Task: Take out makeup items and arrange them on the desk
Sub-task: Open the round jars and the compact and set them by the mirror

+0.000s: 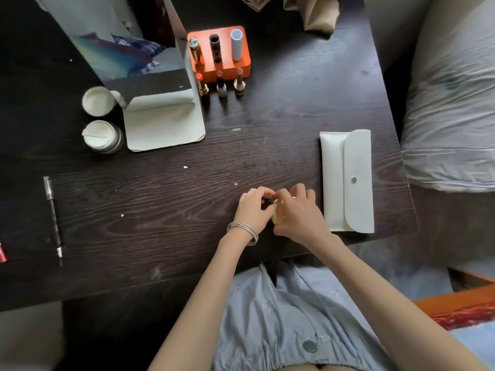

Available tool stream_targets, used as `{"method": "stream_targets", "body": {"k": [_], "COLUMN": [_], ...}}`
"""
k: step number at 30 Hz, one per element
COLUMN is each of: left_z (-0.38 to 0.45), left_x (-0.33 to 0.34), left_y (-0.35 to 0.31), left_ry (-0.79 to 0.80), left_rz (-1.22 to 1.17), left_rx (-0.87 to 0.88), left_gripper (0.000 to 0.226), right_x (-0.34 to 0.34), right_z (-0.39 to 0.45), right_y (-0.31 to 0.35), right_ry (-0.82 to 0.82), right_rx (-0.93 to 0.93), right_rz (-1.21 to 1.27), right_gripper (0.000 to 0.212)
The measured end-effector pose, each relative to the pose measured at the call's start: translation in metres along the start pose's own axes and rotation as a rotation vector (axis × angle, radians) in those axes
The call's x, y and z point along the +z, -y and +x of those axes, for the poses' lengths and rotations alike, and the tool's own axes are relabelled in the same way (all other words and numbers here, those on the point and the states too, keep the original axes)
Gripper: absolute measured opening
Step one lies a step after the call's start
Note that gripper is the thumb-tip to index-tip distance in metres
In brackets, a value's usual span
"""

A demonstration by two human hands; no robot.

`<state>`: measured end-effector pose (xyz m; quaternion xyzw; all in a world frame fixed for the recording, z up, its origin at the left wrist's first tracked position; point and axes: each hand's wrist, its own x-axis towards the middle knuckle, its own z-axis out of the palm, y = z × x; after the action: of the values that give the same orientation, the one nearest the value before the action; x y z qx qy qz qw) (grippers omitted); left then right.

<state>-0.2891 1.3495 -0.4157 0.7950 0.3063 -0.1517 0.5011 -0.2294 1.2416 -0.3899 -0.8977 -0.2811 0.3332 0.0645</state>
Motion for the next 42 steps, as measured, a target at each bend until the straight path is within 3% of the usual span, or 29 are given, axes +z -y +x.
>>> {"method": "stream_targets", "body": {"k": [5,9,14,19,21,31,37,42], "left_z": [-0.005,-0.011,-0.017,-0.032,-0.035,-0.041,-0.04,-0.038], "left_x": [-0.044,-0.085,-0.134,-0.174,-0.182,-0.207,-0.212,-0.208], "left_y": [-0.011,-0.006,0.016,0.033,0.038,0.059,0.058,0.057], "left_ry": [-0.001,0.244,0.237,0.243,0.23,0.217,0.194,0.169], "left_rz": [-0.533,-1.186,-1.533,-1.533,-1.48,-1.365,-1.322,-1.318], "left_rx": [-0.181,-0.338,-0.302,-0.139,-0.085,-0.048,-0.025,-0.059], "left_gripper": [0.024,0.039,0.04,0.03,0.039,0.056,0.048,0.048], "right_x": [-0.028,-0.05,-0.058,-0.058,-0.058,-0.068,-0.075,-0.073], "right_z": [0.01,0.021,0.026,0.027,0.026,0.026,0.023,0.025], "right_y": [0.036,0.08,0.13,0.178,0.195,0.22,0.225,0.227], "right_ry": [-0.116,-0.1,-0.047,-0.049,-0.05,0.074,0.053,0.083], "right_rx": [-0.101,-0.163,-0.28,-0.269,-0.248,-0.295,-0.288,-0.253], "right_rz": [0.166,0.354,0.466,0.509,0.516,0.428,0.517,0.411], "right_gripper": [0.069,0.071,0.062,0.043,0.037,0.049,0.057,0.045]}}
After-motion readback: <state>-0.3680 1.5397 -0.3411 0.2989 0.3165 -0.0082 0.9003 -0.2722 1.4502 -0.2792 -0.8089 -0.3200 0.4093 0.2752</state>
